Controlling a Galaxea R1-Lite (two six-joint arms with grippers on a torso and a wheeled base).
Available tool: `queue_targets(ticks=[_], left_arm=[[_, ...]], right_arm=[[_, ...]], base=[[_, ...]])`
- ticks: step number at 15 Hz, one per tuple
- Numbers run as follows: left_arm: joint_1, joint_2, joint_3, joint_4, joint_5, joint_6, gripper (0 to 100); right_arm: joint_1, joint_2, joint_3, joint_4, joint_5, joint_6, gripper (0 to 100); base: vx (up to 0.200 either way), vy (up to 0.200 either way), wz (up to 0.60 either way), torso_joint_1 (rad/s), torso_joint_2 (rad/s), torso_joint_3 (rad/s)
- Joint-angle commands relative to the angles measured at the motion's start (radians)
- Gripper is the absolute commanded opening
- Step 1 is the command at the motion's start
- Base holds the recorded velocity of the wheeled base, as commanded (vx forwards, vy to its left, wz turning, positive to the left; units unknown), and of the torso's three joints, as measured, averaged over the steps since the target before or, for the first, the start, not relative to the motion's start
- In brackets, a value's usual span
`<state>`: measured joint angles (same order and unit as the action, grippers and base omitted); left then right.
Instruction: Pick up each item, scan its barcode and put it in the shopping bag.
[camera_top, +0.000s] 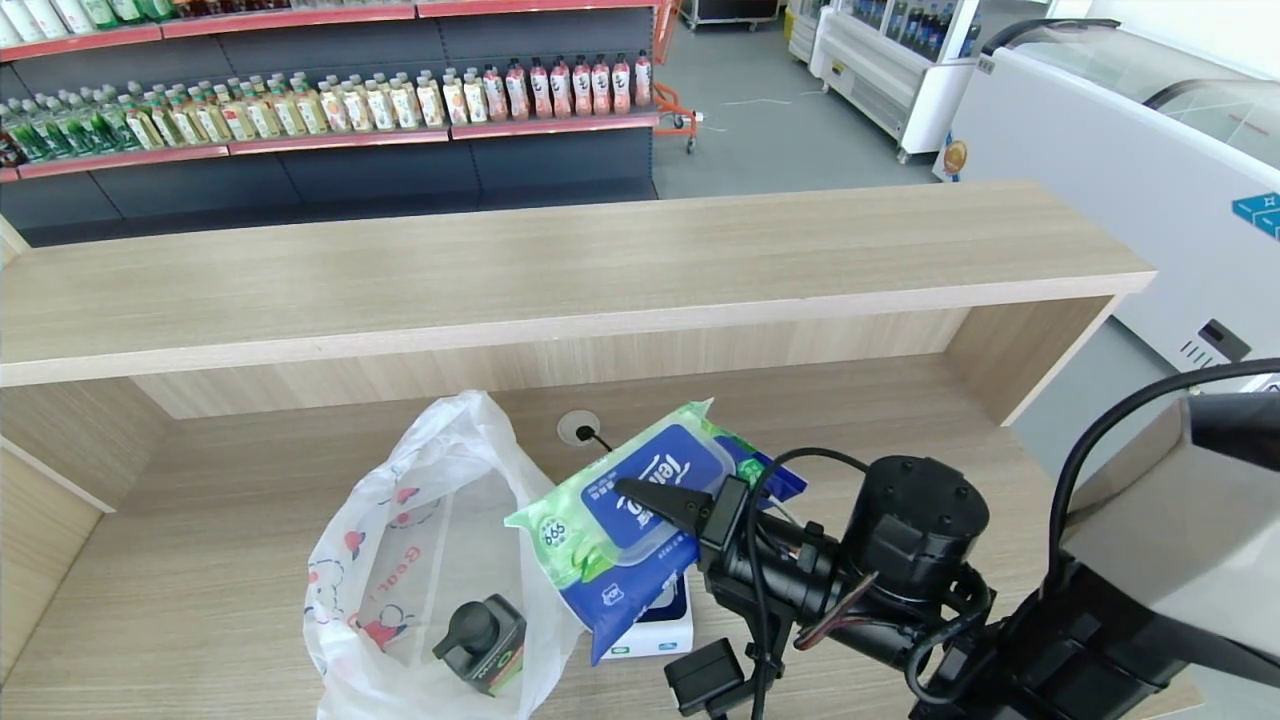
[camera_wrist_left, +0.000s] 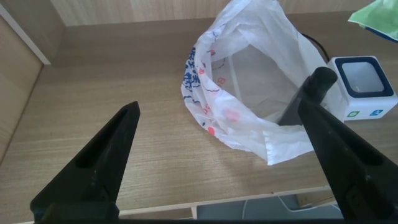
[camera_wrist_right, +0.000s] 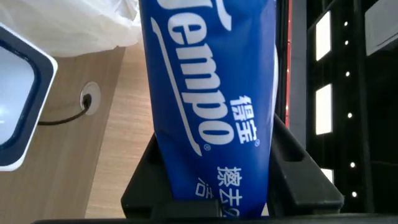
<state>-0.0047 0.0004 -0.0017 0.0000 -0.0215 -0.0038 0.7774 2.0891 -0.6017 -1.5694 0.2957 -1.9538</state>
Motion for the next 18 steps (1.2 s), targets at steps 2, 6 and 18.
queue_targets(ticks=[2, 6, 18], left_arm=[[0.0, 0.0, 0.0, 0.0, 0.0, -0.001, 100], [-0.001, 0.0, 0.0, 0.0, 0.0, -0.001, 100], [0.0, 0.0, 0.0, 0.0, 0.0, -0.001, 100]], right_arm=[[-0.061, -0.017, 0.008, -0.001, -0.001, 0.021, 0], [-0.084, -0.001, 0.013, -0.001, -0.003, 0.127, 0], [-0.078, 0.123, -0.033, -0.001, -0.027, 0.228, 0]], base=[[0.0, 0.0, 0.0, 0.0, 0.0, 0.0], [0.0, 0.0, 0.0, 0.0, 0.0, 0.0], [0.0, 0.0, 0.0, 0.0, 0.0, 0.0]])
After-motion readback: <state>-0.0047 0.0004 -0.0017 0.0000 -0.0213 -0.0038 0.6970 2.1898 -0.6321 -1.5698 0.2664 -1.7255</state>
